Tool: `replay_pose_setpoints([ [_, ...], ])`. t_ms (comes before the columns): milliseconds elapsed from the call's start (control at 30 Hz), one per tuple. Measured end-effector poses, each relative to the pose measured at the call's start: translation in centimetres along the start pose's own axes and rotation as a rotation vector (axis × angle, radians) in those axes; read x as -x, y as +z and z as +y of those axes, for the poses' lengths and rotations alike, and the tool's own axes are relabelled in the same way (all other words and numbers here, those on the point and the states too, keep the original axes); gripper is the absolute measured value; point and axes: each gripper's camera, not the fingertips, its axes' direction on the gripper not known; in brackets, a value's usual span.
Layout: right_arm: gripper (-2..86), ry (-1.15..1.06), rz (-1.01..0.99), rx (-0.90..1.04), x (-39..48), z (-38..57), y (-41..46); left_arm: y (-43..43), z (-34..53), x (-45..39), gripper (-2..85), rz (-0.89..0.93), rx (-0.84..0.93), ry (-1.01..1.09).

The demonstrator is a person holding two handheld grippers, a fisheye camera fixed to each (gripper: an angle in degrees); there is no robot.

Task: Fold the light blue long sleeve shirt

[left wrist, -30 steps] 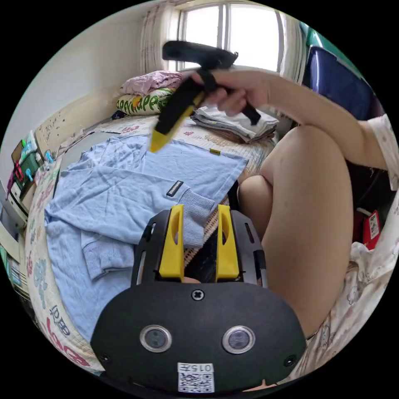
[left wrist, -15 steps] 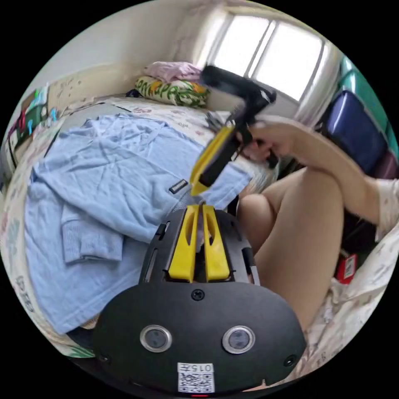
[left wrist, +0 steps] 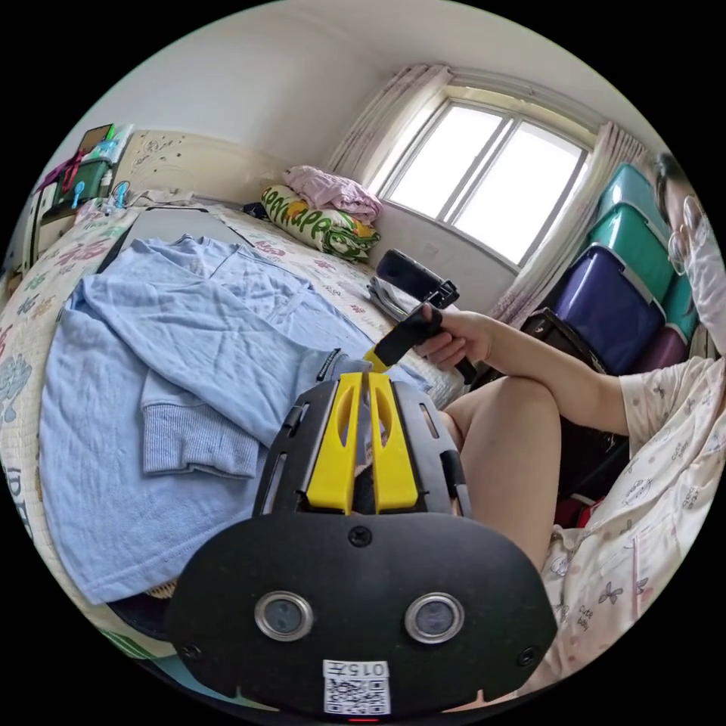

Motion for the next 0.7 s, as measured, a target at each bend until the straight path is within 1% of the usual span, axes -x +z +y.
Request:
replay_pose_setpoints([
  [100,7.9,0.022,-0.062,-0.002,-1.3,0.0,-3.4,-0.4,0.2,-0.4,-0.1,0.01,-0.004,0.009],
  [267,10.9,0.061,-0.138,-0.047,-2.9,0.5,-8.8,-0.8,0.4,-1.4,0.0,0.001,-0.016,0.011],
  [367,13.0,0.066,-0.202,-0.072,-3.6,0.9,-11.0,0.1,0.5,-2.5,0.3,0.006,0.027,0.033],
  [433,13.4,0.074,-0.167,-0.054,-4.0,1.1,-11.5,0.4,0.6,-3.4,0.5,-0.01,0.022,0.045],
  [500,12.5,0.08,-0.111,-0.014,-4.2,1.3,-11.5,0.7,0.5,-4.4,0.9,-0.034,0.017,0.059],
  [600,8.2,0.081,-0.082,-0.007,-4.8,2.1,-12.0,1.4,0.4,-5.9,2.8,-0.024,0.02,0.08],
  [633,5.2,0.069,-0.08,-0.012,-5.0,2.5,-12.2,1.8,0.3,-6.5,4.8,-0.034,0.04,0.077],
  [700,3.3,0.057,-0.093,-0.026,-5.2,3.3,-12.4,2.5,0.2,-7.5,9.0,-0.083,0.064,0.071],
])
